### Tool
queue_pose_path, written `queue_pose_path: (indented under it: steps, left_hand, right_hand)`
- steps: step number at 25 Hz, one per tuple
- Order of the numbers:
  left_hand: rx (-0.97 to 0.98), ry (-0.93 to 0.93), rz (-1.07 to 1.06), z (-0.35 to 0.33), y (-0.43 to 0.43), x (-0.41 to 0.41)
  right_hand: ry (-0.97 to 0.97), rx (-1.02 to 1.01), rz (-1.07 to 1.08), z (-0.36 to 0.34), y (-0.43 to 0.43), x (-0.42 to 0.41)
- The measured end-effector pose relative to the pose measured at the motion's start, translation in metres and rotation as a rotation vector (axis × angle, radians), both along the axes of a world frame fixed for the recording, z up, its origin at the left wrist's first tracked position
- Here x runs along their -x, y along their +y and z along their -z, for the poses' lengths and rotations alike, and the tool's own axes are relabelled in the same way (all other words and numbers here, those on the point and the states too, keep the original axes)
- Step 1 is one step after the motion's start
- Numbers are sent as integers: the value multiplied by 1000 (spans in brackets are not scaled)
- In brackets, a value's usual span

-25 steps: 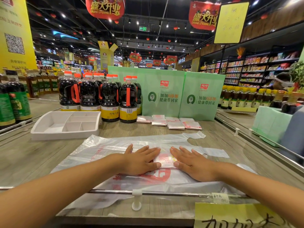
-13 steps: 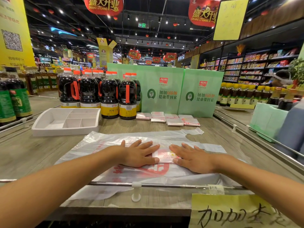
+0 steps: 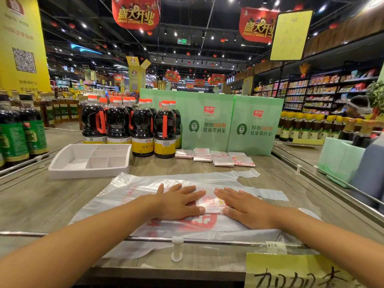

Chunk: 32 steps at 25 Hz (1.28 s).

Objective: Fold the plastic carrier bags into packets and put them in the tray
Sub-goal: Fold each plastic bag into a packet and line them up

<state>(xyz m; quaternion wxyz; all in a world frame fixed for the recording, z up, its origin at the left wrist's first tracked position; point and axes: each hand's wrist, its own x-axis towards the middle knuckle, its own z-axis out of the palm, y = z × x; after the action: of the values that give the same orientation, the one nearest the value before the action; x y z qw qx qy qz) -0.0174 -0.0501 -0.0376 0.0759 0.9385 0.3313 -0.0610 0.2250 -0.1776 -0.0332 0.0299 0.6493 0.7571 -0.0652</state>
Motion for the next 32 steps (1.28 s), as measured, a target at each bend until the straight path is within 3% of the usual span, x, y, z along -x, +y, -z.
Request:
queue_pose_path:
  steps: [5,20,26,29,32]
  left_hand:
    - [-1,-7,5,1,3,0]
    - [24,131,-25,-2,5,-1]
    - [43,-40,32,-7,4,13]
    - [46,-115,95,-13,11,26]
    - [95,-120,148,-18,21,44]
  right_hand:
    - [90,-43,-31,-1,0,1]
    - [-45,148,11,-8,2,-1]
    - [-24,-174,-31,-18,-8,15]
    - [-32,-238,-96,-26,-10,21]
    - [-174,-251,-175,-29,-4,30]
